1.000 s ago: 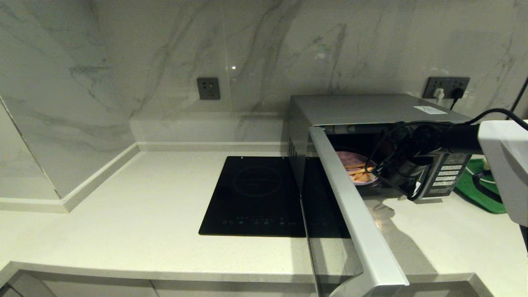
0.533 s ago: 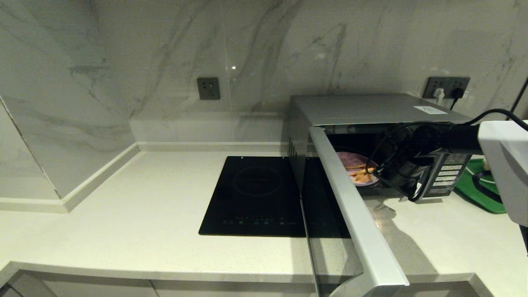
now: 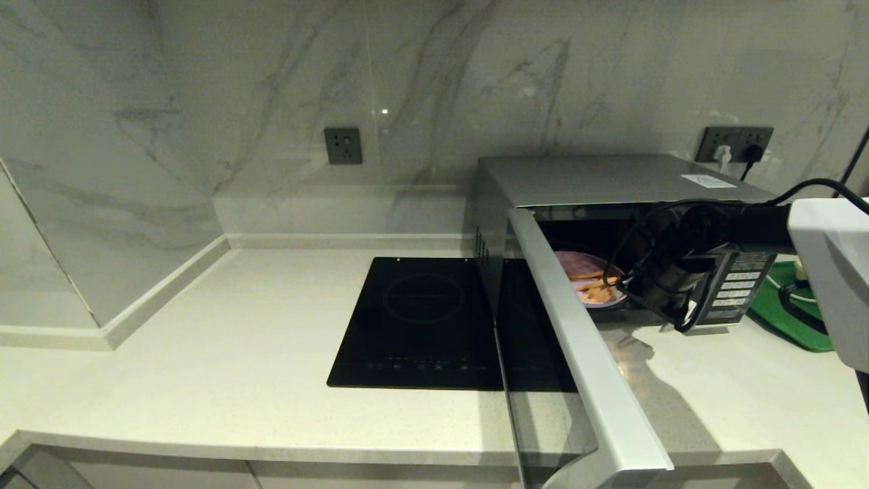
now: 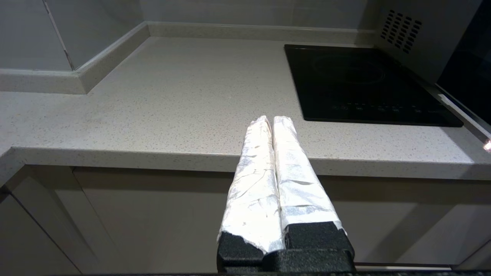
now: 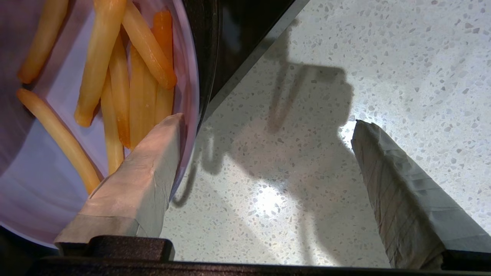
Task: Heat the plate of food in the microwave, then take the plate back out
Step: Take the plate out of the microwave
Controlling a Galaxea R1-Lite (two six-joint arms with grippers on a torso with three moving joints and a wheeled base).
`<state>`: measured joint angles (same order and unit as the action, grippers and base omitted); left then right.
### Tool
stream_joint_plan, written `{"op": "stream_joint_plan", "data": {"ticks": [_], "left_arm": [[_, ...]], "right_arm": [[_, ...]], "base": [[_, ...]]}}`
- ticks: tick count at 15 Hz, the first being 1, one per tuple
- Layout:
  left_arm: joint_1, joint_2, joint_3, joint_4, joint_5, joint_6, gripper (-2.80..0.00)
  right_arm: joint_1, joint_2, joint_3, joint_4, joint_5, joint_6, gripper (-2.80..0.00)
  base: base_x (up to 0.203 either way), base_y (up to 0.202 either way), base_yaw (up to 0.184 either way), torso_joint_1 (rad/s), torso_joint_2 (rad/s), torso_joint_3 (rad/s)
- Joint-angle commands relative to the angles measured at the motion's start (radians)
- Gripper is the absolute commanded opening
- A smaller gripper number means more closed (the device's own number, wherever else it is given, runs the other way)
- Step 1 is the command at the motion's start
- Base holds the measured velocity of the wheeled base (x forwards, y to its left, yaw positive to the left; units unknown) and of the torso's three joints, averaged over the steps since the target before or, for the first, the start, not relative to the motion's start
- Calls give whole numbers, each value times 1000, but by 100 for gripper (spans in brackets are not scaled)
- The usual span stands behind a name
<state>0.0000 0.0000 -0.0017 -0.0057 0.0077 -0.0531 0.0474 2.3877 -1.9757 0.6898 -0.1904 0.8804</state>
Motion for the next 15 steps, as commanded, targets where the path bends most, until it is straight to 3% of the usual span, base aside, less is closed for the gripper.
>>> {"op": "stream_joint_plan", "data": {"ticks": [1, 15], "left_arm": [[0, 0, 0, 0, 0, -1, -280], [0, 0, 0, 0, 0, -1, -280]], "right_arm": [[0, -8, -1, 4, -3, 5, 0], [-3, 0, 0, 7, -14, 0, 0]], "base": [[0, 0, 0, 0, 0, 0], [0, 0, 0, 0, 0, 0]]}}
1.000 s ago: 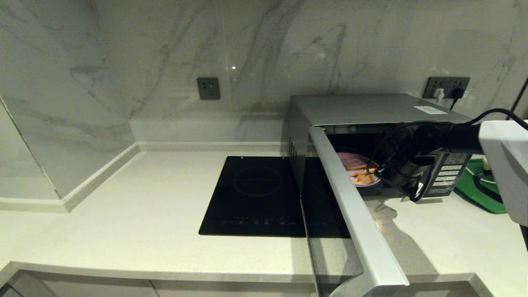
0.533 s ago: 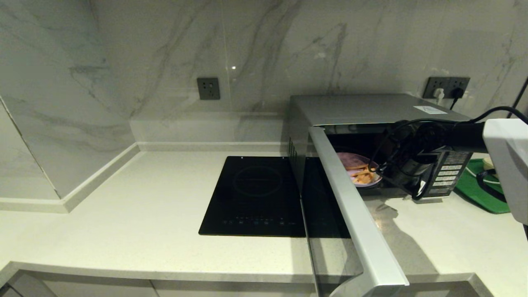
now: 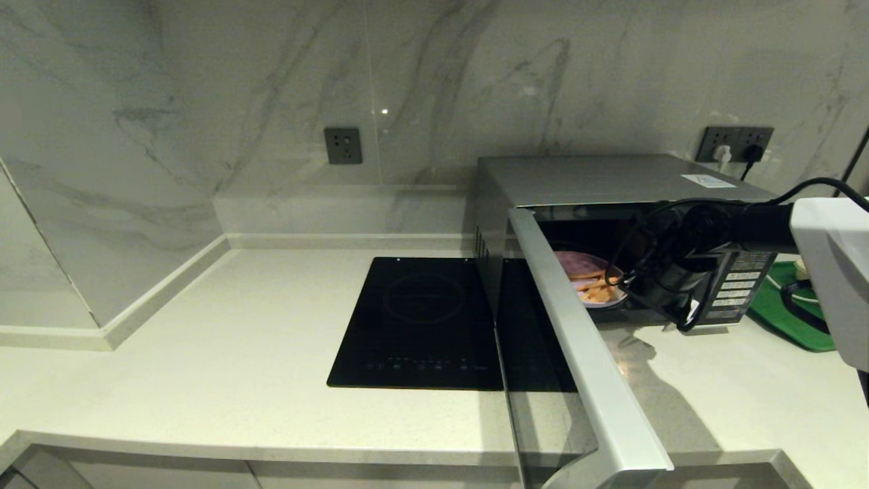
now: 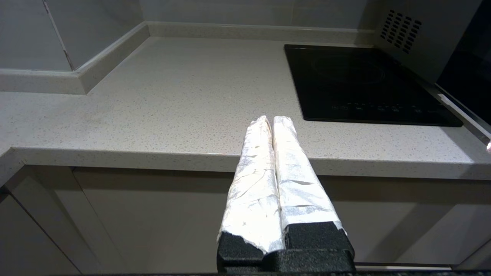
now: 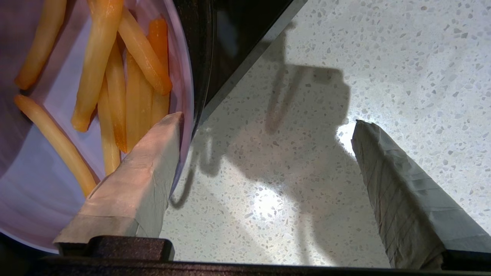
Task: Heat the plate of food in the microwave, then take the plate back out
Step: Take the plate out of the microwave
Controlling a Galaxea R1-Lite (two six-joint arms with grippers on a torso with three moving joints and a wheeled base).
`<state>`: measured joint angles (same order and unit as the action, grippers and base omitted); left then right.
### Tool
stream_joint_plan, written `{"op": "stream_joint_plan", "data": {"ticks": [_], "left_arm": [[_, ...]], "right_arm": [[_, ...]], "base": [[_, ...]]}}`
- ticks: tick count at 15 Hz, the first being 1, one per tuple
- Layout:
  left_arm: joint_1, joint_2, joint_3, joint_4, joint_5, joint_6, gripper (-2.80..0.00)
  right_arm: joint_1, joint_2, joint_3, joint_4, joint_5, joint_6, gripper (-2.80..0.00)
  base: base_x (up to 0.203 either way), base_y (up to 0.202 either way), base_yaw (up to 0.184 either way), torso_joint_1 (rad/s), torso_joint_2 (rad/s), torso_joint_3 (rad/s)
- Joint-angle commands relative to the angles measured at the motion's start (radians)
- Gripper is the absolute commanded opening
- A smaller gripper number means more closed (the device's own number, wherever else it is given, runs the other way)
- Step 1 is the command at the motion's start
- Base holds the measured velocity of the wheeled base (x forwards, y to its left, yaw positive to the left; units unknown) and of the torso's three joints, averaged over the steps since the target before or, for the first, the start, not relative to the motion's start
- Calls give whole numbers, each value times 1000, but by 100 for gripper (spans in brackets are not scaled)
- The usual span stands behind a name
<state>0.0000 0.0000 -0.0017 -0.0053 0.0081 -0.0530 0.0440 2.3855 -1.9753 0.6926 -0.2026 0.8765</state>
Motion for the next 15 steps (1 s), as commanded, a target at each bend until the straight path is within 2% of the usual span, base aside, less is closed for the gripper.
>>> {"op": "stream_joint_plan", "data": {"ticks": [1, 4, 5, 15], "left_arm": [[0, 0, 0, -1, 1, -1, -280], [0, 0, 0, -1, 1, -1, -280], [0, 0, 0, -1, 0, -1, -280], [0, 0, 0, -1, 0, -1, -280]], "right_arm": [[0, 1, 0, 4, -1, 2, 0], [0, 1, 0, 4, -1, 3, 0], [0, 1, 0, 4, -1, 4, -280], [0, 1, 0, 1, -2, 4, -280]], "base": [[0, 0, 0, 0, 0, 0], [0, 0, 0, 0, 0, 0], [0, 0, 0, 0, 0, 0], [0, 0, 0, 0, 0, 0]]}}
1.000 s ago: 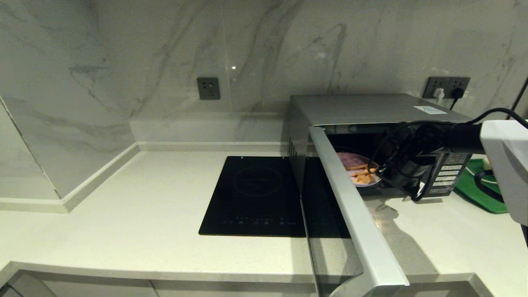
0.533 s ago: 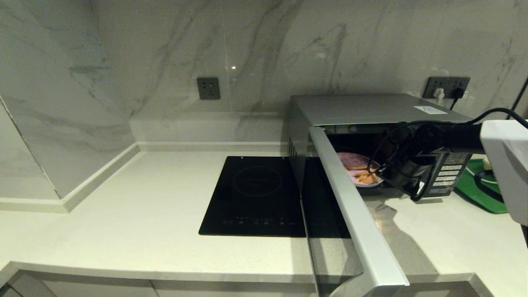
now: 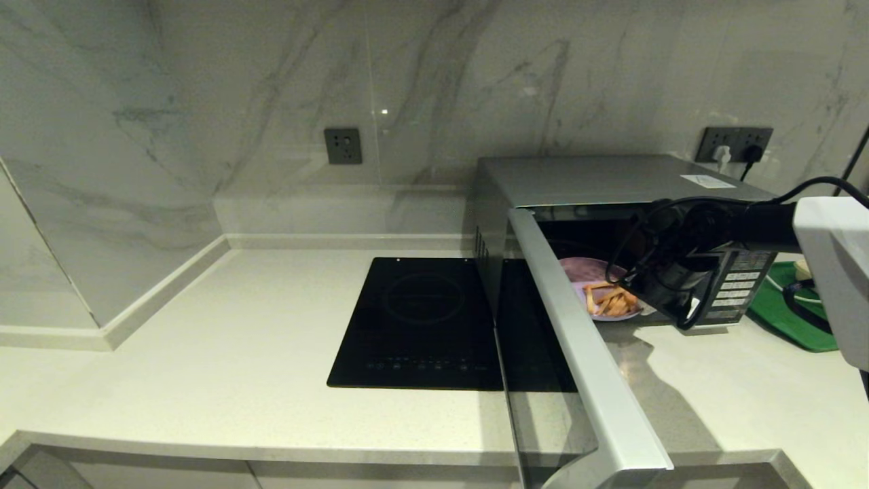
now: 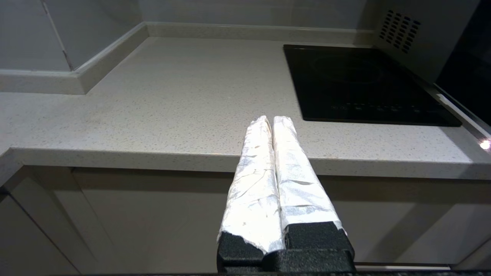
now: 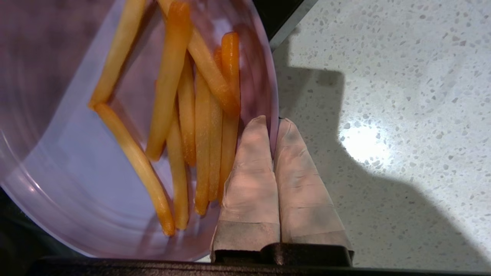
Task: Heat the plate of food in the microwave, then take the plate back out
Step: Take the plate out of the microwave
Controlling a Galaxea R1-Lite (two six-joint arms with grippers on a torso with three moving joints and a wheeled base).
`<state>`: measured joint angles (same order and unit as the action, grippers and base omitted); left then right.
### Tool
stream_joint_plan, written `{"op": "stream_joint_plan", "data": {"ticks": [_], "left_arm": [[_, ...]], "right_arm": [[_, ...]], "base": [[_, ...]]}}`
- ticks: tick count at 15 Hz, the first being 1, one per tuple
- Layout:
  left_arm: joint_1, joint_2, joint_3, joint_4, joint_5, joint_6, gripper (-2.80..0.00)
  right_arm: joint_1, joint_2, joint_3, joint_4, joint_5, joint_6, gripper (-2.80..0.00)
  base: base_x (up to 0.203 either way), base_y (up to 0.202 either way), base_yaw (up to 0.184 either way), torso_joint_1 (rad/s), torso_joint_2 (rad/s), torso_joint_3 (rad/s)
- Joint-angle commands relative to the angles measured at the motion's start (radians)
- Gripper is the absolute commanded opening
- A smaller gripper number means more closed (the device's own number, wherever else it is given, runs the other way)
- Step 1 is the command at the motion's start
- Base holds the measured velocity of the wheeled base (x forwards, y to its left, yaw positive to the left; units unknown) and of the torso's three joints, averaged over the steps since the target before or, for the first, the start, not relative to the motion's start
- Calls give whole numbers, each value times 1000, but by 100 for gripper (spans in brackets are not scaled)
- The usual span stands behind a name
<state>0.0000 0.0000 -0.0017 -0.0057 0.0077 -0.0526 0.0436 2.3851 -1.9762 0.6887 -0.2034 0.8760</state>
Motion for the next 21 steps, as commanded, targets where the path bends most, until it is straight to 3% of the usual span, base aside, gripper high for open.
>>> {"op": "stream_joint_plan", "data": {"ticks": [1, 6, 11, 21], "left_arm": [[0, 0, 0, 0, 0, -1, -280], [0, 0, 0, 0, 1, -1, -280], [0, 0, 0, 0, 0, -1, -280], [0, 0, 0, 0, 0, -1, -280]], "right_arm": [[1, 2, 0, 5, -1, 5, -280], [1, -3, -1, -8, -1, 9, -280], [1, -7, -1, -112, 4, 28, -280], [-2, -67, 0, -143, 54, 138, -280]], "base": [[0, 0, 0, 0, 0, 0], [0, 0, 0, 0, 0, 0], [0, 0, 0, 0, 0, 0], [0, 0, 0, 0, 0, 0]]}}
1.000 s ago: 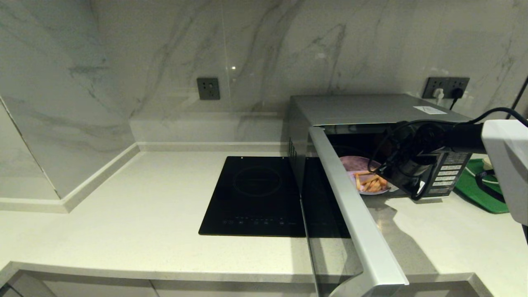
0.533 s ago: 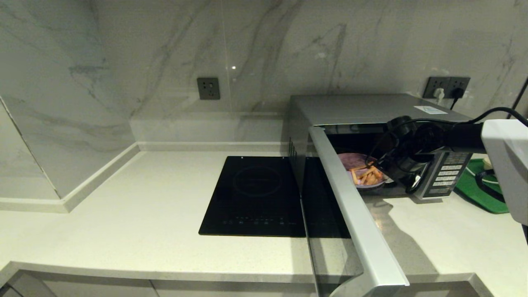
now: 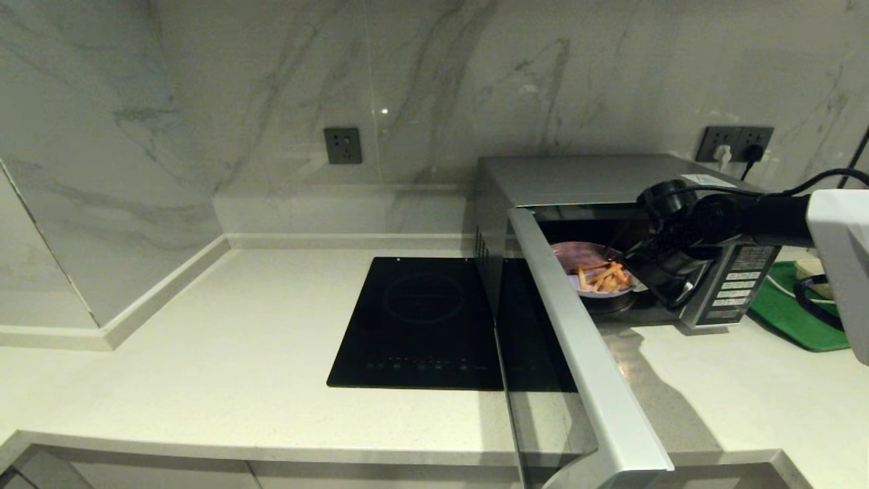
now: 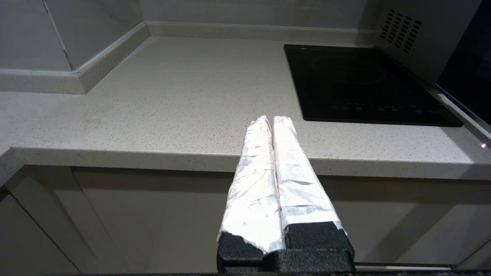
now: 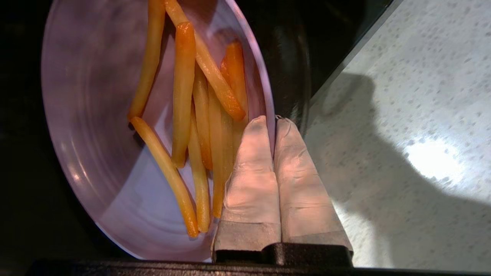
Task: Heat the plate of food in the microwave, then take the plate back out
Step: Take the plate out of the microwave
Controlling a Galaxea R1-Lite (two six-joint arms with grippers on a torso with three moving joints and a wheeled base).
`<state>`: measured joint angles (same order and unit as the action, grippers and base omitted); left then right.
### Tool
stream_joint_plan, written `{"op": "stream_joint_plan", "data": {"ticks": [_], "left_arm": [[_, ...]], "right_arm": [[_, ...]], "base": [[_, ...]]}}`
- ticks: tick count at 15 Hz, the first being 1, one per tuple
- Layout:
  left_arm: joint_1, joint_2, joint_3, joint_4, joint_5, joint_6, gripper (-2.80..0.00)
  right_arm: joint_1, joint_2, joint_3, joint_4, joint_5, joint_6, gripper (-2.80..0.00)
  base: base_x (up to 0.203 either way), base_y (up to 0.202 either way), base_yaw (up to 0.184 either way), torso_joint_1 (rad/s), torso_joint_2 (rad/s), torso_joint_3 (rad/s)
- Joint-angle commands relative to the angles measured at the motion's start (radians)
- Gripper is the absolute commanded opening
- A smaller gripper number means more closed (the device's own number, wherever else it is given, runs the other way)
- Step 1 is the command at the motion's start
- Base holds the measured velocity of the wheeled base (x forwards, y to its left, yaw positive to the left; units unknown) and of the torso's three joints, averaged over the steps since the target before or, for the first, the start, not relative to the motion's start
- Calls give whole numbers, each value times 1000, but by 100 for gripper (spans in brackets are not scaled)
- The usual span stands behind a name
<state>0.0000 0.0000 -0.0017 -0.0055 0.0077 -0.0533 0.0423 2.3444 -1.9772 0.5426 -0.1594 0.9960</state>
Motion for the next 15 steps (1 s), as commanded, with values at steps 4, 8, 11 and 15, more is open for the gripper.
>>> {"op": "stream_joint_plan", "data": {"ticks": [4, 8, 11, 15], "left_arm": [[0, 0, 0, -1, 0, 0, -280], [0, 0, 0, -1, 0, 0, -280], [0, 0, 0, -1, 0, 0, -280], [0, 0, 0, -1, 0, 0, -280]], "right_arm": [[-54, -111, 14, 93, 93, 35, -280], [-122, -237, 164, 124, 133, 29, -280], [-159, -351, 364, 100, 139, 14, -280], [-221, -525, 687, -92, 133, -95, -280]], "base": [[0, 0, 0, 0, 0, 0], [0, 0, 0, 0, 0, 0], [0, 0, 0, 0, 0, 0], [0, 0, 0, 0, 0, 0]]}}
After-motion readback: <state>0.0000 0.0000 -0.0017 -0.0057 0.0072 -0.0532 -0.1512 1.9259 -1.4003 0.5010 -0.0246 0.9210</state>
